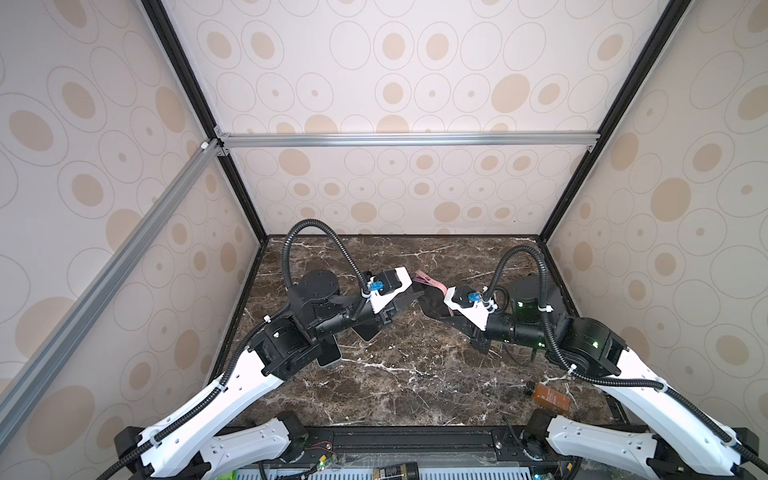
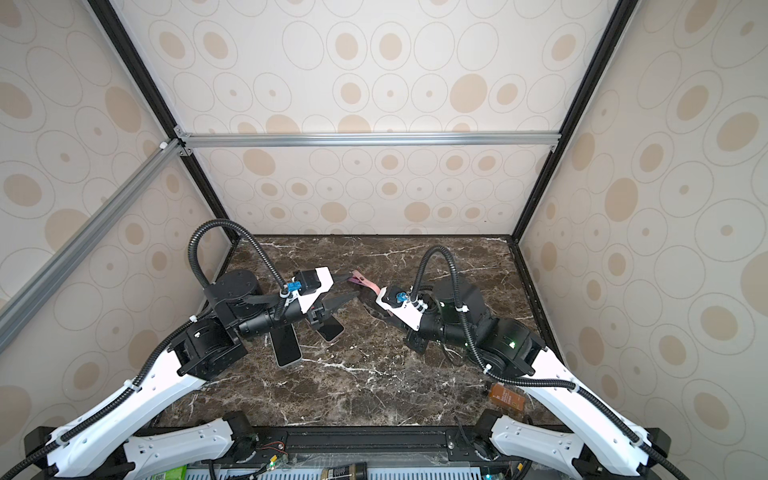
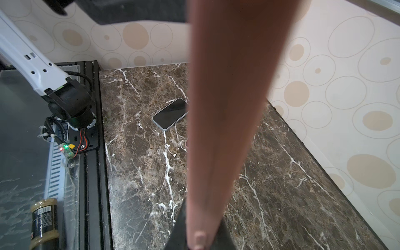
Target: Take the phone out of the phone case
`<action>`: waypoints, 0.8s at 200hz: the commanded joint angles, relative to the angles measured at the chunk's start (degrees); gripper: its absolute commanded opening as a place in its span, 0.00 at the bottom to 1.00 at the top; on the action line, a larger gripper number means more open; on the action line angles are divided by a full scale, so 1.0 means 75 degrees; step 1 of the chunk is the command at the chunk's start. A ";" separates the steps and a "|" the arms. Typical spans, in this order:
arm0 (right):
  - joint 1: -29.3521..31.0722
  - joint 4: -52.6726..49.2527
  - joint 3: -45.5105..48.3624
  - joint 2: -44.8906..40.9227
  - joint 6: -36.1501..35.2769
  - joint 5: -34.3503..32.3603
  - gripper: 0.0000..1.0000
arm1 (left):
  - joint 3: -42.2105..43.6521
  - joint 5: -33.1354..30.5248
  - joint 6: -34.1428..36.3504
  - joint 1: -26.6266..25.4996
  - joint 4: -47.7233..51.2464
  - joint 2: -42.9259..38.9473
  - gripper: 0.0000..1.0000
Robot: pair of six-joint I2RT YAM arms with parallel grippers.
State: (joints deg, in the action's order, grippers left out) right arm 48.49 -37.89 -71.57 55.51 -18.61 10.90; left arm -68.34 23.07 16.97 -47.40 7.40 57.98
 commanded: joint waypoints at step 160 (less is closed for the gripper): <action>-0.0661 0.0747 -0.1007 0.0247 -0.0487 0.3687 0.00 | 0.0642 0.5265 -0.3011 0.1584 -0.2607 0.0444 0.36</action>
State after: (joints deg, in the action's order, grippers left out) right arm 44.16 -42.70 -76.55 57.84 -21.56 26.02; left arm -66.13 57.89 1.78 -35.99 -5.04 60.18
